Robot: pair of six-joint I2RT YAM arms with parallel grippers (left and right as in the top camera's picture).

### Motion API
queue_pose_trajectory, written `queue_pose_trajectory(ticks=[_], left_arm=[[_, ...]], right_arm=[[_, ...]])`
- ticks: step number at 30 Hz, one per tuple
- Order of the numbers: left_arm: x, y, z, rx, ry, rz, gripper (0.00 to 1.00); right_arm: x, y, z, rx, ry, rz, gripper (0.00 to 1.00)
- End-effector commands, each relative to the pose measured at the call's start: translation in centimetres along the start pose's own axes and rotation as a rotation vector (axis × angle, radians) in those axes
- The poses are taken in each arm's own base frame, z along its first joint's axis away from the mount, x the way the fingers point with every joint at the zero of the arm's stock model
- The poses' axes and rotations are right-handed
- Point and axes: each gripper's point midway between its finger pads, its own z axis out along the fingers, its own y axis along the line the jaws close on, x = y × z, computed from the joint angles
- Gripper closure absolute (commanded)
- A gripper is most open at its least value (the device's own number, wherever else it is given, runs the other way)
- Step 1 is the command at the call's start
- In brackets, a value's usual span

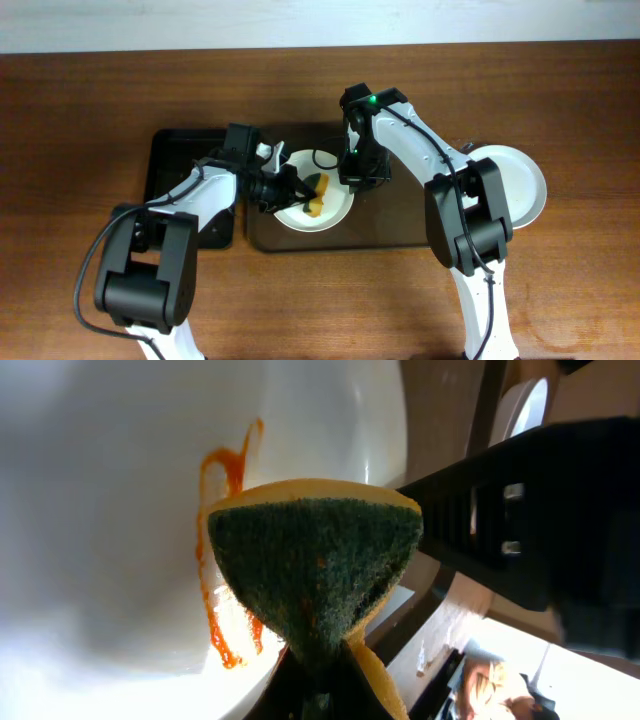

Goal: Clean dirty plates on tray and stack at the side
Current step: 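Scrub the left plate with the sponge in the left gripper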

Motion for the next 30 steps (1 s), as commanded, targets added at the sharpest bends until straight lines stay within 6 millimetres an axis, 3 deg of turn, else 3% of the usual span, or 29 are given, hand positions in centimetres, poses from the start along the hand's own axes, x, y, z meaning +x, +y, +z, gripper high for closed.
queue_pose_trajectory(ticks=[1, 3, 11, 14, 19, 21, 24, 26, 28, 30], left_arm=[[1.8, -0.5, 2.1, 0.044, 0.08, -0.001, 1.0], [1.9, -0.5, 2.9, 0.023, 0.076, 0.026, 1.0], [0.0, 4.1, 3.1, -0.273, -0.057, -0.003, 1.0], [-1.8, 7.8, 1.8, -0.479, -0.163, 0.001, 1.0], [-4.7, 8.0, 0.2, -0.487, -0.26, 0.007, 1.0], [-3.9, 8.5, 0.0, -0.505, -0.226, -0.022, 1.0], [1.2, 10.0, -0.4, -0.565, -0.028, -0.097, 1.0], [2.7, 8.6, 0.0, -0.485, 0.063, -0.032, 1.0], [1.7, 6.0, -0.8, -0.416, 0.026, 0.03, 1.0], [-0.3, 2.0, -1.1, -0.277, -0.055, 0.12, 1.0]], right_arm=[[0.2, -0.4, 0.4, 0.038, 0.0, -0.007, 0.96], [0.2, -0.4, 0.4, 0.038, 0.0, -0.007, 0.96], [0.2, -0.4, 0.4, 0.038, 0.001, -0.007, 0.96], [0.3, -0.5, 0.4, 0.039, 0.004, -0.006, 0.96], [0.4, -0.5, 0.4, 0.041, 0.008, -0.005, 0.96], [0.4, -0.5, 0.4, 0.042, 0.009, -0.004, 0.96], [0.4, -0.5, 0.4, 0.042, 0.01, -0.004, 0.96], [0.4, -0.5, 0.4, 0.042, 0.01, -0.005, 0.96], [0.4, -0.5, 0.4, 0.042, 0.01, -0.004, 0.96], [0.4, -0.5, 0.4, 0.042, 0.01, -0.004, 0.96]])
